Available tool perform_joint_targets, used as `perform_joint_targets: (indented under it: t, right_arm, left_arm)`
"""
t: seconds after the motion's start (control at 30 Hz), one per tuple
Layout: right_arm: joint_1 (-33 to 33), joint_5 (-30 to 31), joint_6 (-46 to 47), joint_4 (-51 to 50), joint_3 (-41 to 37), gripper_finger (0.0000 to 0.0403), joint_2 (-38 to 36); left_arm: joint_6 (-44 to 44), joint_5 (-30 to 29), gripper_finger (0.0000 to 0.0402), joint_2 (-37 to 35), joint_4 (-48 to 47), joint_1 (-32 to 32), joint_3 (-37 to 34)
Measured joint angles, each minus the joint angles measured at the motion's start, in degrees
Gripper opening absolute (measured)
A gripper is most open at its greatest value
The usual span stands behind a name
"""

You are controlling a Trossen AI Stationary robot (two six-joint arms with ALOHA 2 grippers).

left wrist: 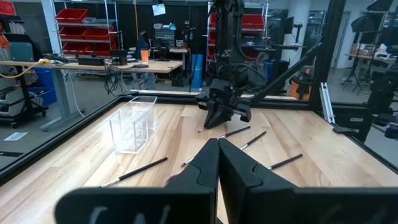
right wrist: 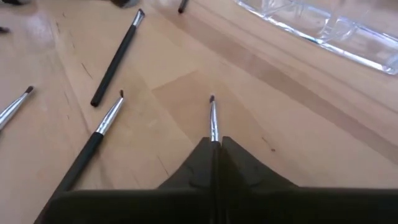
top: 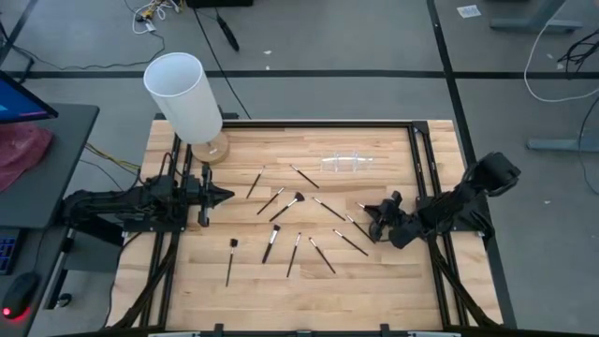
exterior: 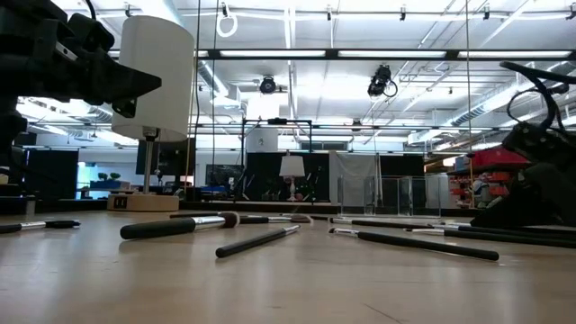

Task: Put items in baskets/containers
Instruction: Put the black eyeshadow brush into the transparent organizer

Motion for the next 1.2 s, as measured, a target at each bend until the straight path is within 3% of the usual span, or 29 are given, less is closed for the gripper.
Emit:
perform_joint_targets:
  t: [0.23, 0.73, 0.87, 1.2]
  right_arm:
    - [0.47, 0.94, 0.89, 0.69, 0.02, 0.0012, 0.99]
    - [-2.49, -1.41, -13.77, 14.69, -0.61, 0.0010, 1.32]
    - [-4.37, -3.11, -17.37, 19.58, -0.37, 0.0010, 1.23]
    - [-8.92, -3.70, -27.99, 23.82, 4.89, 0.0010, 1.12]
  left_arm:
    - [-0.02, 0.00, 0.0012, -0.01, 0.00, 0.02, -0.02]
    - [0.00, -3.48, 0.0012, 1.85, 6.27, 0.00, 0.00]
    - [-0.02, -3.44, 0.0007, 9.12, 9.21, 0.00, -0.02]
    - [1.58, -3.45, 0.0009, 38.63, 35.03, -0.09, -0.02]
